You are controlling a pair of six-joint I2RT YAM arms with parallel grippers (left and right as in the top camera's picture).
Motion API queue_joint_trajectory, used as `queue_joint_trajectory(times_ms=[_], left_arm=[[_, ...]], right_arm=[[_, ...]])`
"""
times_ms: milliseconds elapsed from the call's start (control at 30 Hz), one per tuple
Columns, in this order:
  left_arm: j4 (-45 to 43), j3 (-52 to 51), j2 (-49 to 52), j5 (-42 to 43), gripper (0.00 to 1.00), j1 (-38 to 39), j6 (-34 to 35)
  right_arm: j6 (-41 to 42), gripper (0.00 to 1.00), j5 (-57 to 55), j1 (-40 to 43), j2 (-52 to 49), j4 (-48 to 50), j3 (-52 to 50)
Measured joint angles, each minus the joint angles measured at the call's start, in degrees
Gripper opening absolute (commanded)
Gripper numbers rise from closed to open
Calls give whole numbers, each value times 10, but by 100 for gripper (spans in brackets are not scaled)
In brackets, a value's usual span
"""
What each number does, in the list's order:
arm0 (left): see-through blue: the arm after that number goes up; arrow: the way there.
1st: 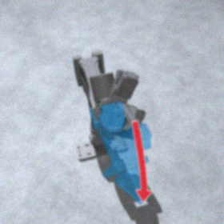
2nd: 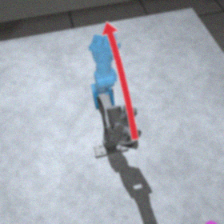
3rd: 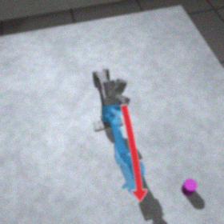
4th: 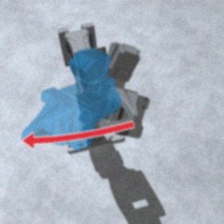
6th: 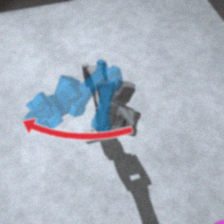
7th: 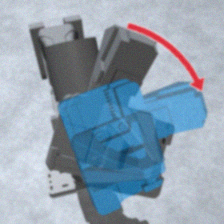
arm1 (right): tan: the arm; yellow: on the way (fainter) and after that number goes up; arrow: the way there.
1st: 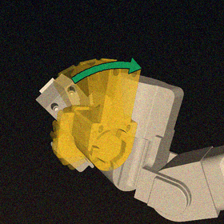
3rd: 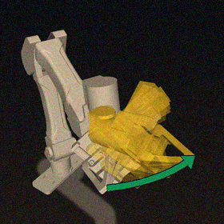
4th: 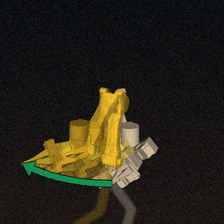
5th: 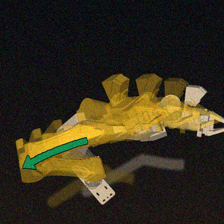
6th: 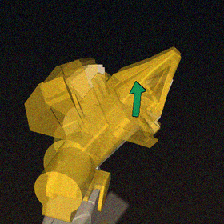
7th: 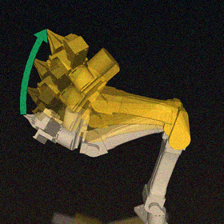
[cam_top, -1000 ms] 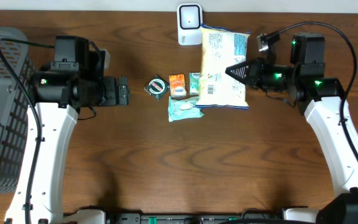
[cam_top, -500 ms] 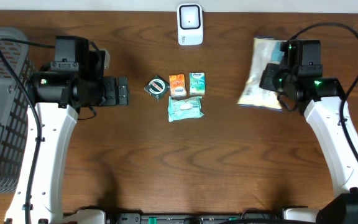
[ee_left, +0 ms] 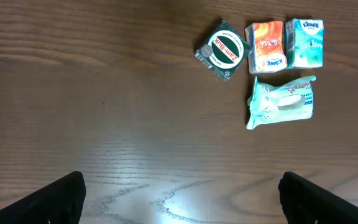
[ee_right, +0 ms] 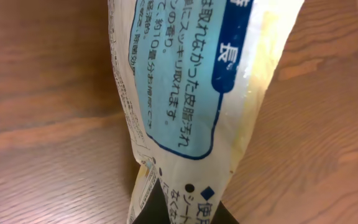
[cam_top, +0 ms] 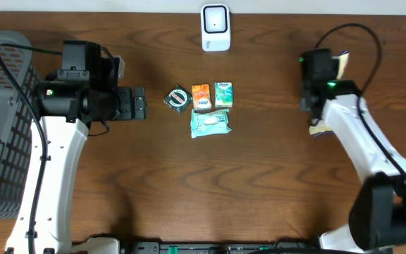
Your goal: Scan the item barcode
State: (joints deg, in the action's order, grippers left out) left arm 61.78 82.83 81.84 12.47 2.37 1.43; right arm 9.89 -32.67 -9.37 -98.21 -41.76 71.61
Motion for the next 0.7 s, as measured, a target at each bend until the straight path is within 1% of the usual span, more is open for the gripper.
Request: queue_joint_trajectory(times_ms=[100,167,333,400,467,500,533,600,700], left_arm=[[0,0,0,0,98,0,0],[0,0,0,0,98,0,0],[0,0,0,0,98,0,0],[0,0,0,0,98,0,0],[0,0,0,0,98,0,0],[0,0,0,0,98,0,0],[0,0,0,0,98,0,0],[0,0,0,0,98,0,0],[0,0,0,0,98,0,0]], right_arm=[[-1,1,-19,-21,-26,0,0],[-1,7,-27,-39,-43,2,0],[-3,11,-41,-100,-81,11,0],[-3,17,-44,-120,-91,12,0],[-2,25,-44,-140,-99,12,0],[1,31,-43,-148,-101,12,0],[-1,40,-40,-157,-102,12,0],[4,52,-30,-170,-102,12,0],[4,66,-1,-193,-102,10,6]])
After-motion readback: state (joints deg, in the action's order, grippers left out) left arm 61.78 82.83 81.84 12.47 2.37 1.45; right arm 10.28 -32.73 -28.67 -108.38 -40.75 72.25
